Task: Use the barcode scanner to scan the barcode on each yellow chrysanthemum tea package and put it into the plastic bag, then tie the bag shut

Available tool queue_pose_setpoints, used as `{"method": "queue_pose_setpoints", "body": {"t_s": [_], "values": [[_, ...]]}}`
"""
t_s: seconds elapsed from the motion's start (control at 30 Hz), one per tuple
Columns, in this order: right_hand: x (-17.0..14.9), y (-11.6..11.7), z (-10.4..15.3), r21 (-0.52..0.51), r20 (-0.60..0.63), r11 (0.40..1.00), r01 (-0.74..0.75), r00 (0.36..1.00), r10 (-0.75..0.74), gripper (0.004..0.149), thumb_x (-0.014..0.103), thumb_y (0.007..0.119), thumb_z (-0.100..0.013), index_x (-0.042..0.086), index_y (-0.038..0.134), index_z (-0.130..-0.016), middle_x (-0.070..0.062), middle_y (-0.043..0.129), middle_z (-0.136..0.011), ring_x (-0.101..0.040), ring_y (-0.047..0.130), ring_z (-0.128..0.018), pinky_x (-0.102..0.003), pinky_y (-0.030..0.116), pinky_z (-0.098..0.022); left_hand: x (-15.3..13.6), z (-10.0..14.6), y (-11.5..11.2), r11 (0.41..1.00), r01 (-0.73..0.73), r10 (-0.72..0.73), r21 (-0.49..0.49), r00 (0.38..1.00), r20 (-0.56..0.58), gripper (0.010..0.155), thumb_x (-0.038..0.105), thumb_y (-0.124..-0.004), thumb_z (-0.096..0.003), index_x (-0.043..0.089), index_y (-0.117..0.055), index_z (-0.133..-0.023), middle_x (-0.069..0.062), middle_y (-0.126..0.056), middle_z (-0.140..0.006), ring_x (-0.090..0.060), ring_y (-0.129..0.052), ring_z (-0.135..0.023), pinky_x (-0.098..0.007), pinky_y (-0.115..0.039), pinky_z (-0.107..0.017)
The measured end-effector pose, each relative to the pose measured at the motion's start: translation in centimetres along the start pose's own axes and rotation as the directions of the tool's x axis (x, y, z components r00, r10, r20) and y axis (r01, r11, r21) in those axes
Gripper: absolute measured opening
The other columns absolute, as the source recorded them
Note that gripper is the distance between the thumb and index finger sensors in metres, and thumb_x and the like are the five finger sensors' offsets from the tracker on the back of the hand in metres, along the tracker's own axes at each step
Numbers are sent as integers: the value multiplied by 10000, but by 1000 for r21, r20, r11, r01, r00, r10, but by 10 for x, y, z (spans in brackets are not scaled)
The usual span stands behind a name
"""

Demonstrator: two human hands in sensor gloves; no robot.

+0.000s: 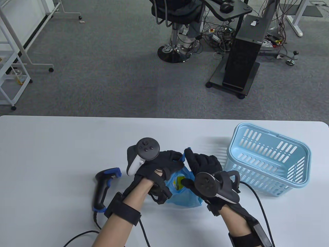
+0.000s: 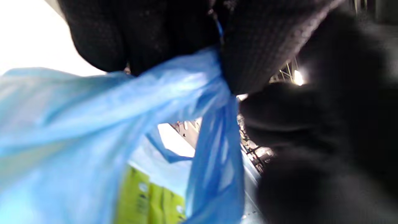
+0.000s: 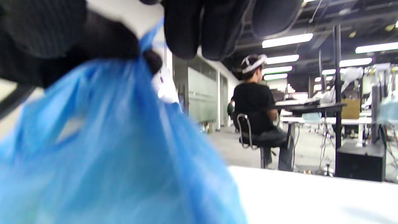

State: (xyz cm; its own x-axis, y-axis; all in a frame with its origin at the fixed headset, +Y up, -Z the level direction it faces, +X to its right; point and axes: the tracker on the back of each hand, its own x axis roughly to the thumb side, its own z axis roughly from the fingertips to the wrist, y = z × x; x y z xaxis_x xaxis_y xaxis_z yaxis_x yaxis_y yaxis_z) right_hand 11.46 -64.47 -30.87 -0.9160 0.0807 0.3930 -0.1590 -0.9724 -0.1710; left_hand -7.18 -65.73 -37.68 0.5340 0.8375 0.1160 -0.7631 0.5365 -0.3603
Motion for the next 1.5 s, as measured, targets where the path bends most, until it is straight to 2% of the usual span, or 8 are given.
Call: {"method": "queue_pose_setpoints", "body": {"t_s": [0.2, 0.33, 0.5, 0.67, 0.9, 1.17, 1.33, 1.5], "values": [[-2, 11, -14, -139, -24, 989, 56, 998, -60, 748, 393, 814, -344, 121, 588, -1002, 41, 861, -708, -188, 925, -612, -502, 710, -637, 4, 8, 2, 998, -1, 5, -60, 998, 57, 537, 357, -927, -453, 34, -907, -882, -95, -1070, -667, -315, -1041, -689, -540, -787, -545], [-9, 10, -16, -110, -44, 985, 130, 990, -135, 586, 370, 768, -378, 198, 724, -936, 40, 883, -658, -188, 926, -553, -502, 709, -632, 12, 18, 1, 967, 253, -252, 9, 960, 125, 486, 331, -920, -457, 41, -937, -847, -85, -1083, -652, -313, -1040, -694, -548, -780, -550], [-20, 12, -20, 33, -102, 983, 182, 979, -178, 475, 409, 688, -377, 259, 803, -813, 46, 825, -737, -238, 840, -718, -547, 625, -679, 20, 30, -8, 869, 434, -479, 236, 858, 186, 430, 340, -928, -437, 151, -971, -821, -38, -1100, -616, -265, -1060, -672, -524, -798, -549], [-30, 16, -24, 175, -143, 876, 450, 892, -429, 459, 350, 656, -391, 167, 816, -779, -99, 592, -1005, -376, 529, -985, -668, 407, -716, 24, 33, -13, 819, 473, -550, 326, 808, 210, 421, 350, -930, -433, 197, -969, -823, -16, -1099, -631, -245, -1056, -693, -518, -792, -567], [-28, 16, -27, 286, -129, 867, 409, 913, -388, 409, 158, 708, -389, 172, 776, -793, -110, 490, -1060, -383, 423, -1024, -658, 377, -733, 17, 27, -13, 858, 427, -493, 286, 841, 223, 420, 359, -925, -434, 213, -965, -826, -7, -1099, -641, -243, -1055, -699, -518, -792, -567], [-30, 19, -21, 143, -119, 949, 282, 957, -266, 503, 387, 748, -383, 196, 804, -845, -110, 580, -1038, -382, 508, -1009, -665, 422, -716, 17, 27, -4, 904, 361, -410, 231, 886, 218, 415, 353, -929, -441, 196, -968, -824, -17, -1099, -628, -249, -1057, -684, -520, -794, -560], [-23, 26, -22, 189, -120, 917, 352, 935, -334, 458, 300, 712, -394, 194, 832, -824, -111, 576, -1043, -385, 505, -1011, -667, 426, -711, 15, 24, -5, 913, 336, -386, 230, 895, 223, 414, 357, -930, -440, 191, -971, -817, -15, -1103, -614, -243, -1067, -666, -514, -805, -547], [-29, 31, -26, 273, -156, 805, 527, 850, -504, 362, 185, 691, -390, 219, 831, -721, -112, 544, -1046, -391, 462, -1017, -670, 394, -713, 13, 23, -6, 913, 336, -387, 230, 894, 228, 413, 367, -923, -444, 199, -968, -819, -10, -1102, -619, -242, -1064, -673, -516, -802, -550]]}}
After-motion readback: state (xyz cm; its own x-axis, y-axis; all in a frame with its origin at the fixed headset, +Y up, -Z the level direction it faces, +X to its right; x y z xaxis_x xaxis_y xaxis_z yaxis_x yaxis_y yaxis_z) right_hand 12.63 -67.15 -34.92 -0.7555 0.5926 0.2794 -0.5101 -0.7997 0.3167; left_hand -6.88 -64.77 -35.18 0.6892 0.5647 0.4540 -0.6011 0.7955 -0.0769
